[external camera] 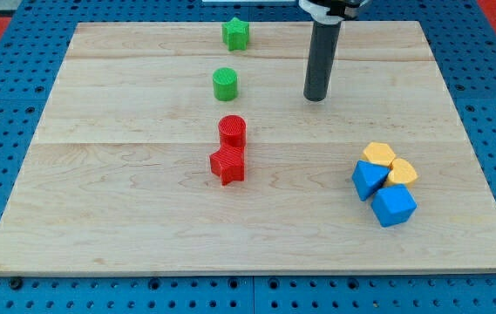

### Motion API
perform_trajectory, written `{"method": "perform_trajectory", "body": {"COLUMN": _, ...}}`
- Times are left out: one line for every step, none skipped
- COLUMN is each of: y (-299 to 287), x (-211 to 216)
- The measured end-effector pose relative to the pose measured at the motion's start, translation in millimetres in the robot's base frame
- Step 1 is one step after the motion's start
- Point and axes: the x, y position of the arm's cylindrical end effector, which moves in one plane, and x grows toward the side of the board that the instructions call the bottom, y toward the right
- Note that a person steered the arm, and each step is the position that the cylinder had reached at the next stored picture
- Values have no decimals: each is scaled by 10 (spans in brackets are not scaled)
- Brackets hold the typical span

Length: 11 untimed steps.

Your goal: Push green circle to the top of yellow hexagon

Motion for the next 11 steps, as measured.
{"method": "perform_trajectory", "body": {"y": -142, "x": 24}}
{"method": "perform_trajectory", "body": {"y": -581, "x": 35}}
{"method": "perform_trajectory", "body": {"y": -685, "x": 34}}
{"method": "perform_trajectory", "body": {"y": -773, "x": 81}}
{"method": "perform_trajectory", "body": {"y": -1429, "x": 85}}
{"method": "perform_trajectory", "body": {"y": -1769, "x": -106}}
{"method": "perform_trajectory", "body": {"y": -1129, "x": -161}}
{"method": "perform_trajectory", "body": {"y": -1028, "x": -281}}
{"method": "perform_trajectory", "body": {"y": -1135, "x": -425}}
{"method": "perform_trajectory", "body": {"y": -697, "x": -469}}
{"method": "perform_trajectory", "body": {"y": -494, "x": -548}}
